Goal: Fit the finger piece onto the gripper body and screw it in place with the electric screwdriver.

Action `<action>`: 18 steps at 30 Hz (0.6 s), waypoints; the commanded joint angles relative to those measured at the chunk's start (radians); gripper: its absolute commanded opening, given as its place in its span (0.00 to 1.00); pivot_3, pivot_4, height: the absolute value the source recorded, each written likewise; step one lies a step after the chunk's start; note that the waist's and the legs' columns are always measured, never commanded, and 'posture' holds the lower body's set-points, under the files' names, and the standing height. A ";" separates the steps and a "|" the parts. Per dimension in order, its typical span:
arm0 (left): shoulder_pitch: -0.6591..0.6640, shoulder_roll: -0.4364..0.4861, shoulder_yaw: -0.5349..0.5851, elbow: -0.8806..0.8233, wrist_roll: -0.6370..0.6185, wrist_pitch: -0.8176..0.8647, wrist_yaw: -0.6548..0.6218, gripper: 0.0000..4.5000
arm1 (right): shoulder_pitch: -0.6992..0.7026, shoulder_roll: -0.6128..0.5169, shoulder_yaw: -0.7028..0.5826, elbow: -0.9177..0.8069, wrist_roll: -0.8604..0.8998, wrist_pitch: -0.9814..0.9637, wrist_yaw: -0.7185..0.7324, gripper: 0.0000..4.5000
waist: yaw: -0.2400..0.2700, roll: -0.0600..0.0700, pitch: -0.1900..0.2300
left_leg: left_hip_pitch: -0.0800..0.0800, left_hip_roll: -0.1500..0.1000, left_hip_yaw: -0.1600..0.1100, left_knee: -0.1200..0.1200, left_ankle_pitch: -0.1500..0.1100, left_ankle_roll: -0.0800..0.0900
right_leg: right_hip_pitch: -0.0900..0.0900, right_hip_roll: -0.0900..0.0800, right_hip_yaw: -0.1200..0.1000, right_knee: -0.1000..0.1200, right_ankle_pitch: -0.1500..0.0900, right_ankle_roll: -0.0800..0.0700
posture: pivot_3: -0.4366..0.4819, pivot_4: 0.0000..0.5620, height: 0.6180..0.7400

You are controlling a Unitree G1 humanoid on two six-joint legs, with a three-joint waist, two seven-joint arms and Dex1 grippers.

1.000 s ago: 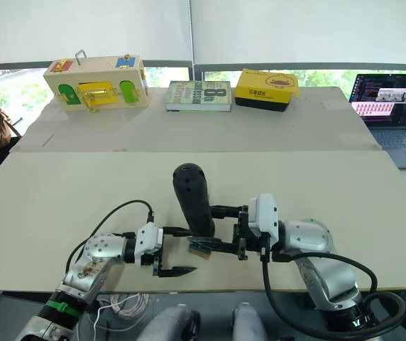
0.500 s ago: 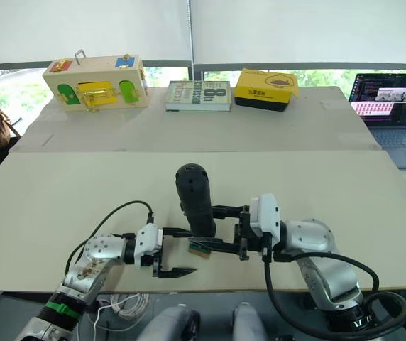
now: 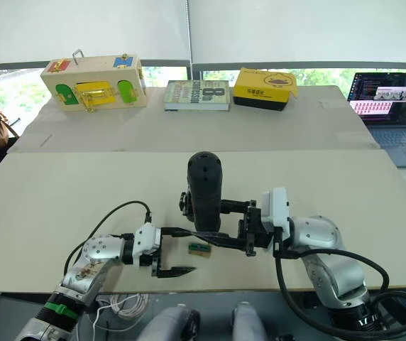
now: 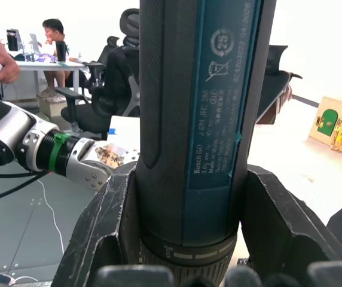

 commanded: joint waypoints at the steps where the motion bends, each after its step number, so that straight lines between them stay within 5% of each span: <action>1: 0.013 0.018 0.031 -0.036 -0.039 0.013 -0.005 1.00 | -0.030 -0.008 -0.035 -0.060 0.054 0.006 -0.005 0.43 | 0.000 0.000 0.000 | 0.000 0.000 0.000 0.000 0.000 0.000 | 0.000 0.000 0.000 0.000 0.000 0.000 | 0.48 0.27 1.00; 18: 0.067 0.146 0.214 -0.279 -0.296 0.226 -0.027 1.00 | -0.156 -0.069 -0.130 -0.150 0.206 0.136 -0.094 0.43 | 0.001 -0.002 0.001 | -0.002 0.001 0.000 0.000 0.000 0.000 | -0.002 -0.002 0.000 0.000 0.000 0.000 | 0.48 0.27 1.00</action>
